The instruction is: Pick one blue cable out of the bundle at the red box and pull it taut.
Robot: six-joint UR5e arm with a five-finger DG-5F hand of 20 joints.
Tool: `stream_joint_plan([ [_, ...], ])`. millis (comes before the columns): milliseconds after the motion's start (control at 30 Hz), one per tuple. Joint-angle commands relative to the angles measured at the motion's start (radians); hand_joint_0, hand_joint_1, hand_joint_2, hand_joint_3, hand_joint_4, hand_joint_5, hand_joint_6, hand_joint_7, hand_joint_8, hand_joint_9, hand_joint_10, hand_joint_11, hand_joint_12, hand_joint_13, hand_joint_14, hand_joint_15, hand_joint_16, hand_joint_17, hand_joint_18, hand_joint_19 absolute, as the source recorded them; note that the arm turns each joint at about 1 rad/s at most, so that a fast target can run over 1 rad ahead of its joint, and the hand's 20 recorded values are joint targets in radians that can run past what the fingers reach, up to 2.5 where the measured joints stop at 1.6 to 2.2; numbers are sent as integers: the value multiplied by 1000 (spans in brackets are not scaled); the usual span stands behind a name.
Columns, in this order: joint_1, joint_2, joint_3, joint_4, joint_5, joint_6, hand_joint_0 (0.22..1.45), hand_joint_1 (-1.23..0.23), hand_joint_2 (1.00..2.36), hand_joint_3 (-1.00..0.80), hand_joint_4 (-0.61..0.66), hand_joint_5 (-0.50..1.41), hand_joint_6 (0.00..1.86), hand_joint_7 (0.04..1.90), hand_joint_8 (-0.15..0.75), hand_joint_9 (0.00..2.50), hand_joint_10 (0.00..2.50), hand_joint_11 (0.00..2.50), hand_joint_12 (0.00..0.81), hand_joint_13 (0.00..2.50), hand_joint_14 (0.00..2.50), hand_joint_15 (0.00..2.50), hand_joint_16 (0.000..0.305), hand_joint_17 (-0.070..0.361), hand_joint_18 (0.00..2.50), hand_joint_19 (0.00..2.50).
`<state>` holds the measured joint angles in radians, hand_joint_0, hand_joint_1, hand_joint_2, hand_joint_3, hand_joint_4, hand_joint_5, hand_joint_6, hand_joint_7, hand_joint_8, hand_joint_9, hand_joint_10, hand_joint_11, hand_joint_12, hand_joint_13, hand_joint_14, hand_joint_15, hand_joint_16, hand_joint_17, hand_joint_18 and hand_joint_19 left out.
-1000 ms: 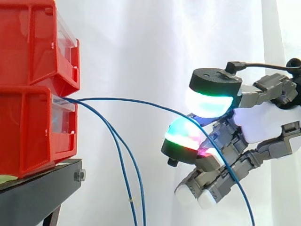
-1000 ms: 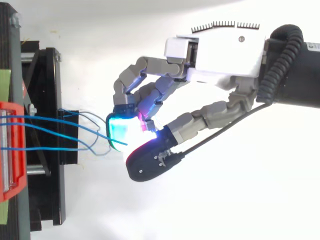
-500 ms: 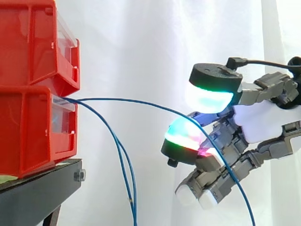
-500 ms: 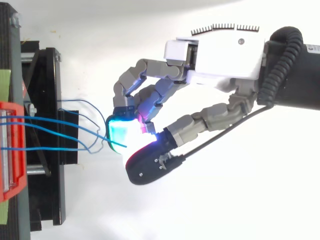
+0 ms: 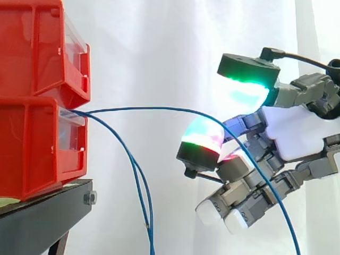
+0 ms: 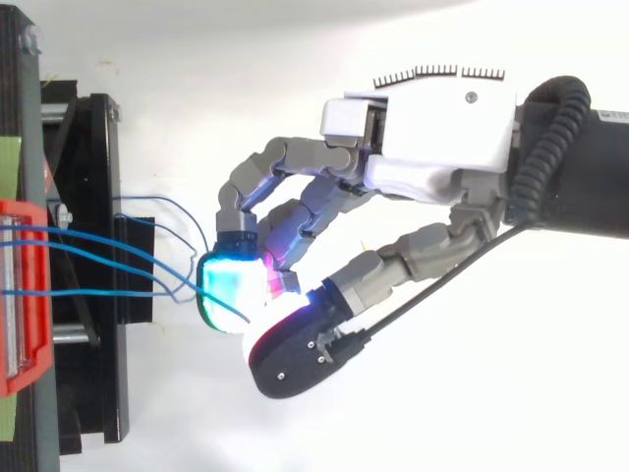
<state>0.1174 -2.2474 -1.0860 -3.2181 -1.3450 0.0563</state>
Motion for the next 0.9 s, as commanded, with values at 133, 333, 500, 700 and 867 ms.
stream_joint_plan([
  [133,2,-1,0,0,-8,43,588,-798,1000,-500,61,-190,902,948,302,949,14,1115,374,565,12,344,48,109,564,252],
  [333,2,0,-2,0,-10,73,544,-786,1000,-500,78,-187,905,939,312,964,12,1125,383,570,11,343,50,112,572,266],
  [500,2,0,0,-5,-10,108,547,-780,1000,-500,82,-168,903,972,319,1016,11,1139,382,588,11,344,50,112,594,268],
  [700,2,0,-2,-23,-10,132,608,-721,1008,-402,60,-157,902,1057,316,1066,12,1154,370,614,12,357,47,107,616,290],
  [867,2,0,-2,-29,-11,135,607,-753,1018,-245,39,-161,916,1083,312,1076,11,1195,370,632,12,356,48,107,637,281],
])
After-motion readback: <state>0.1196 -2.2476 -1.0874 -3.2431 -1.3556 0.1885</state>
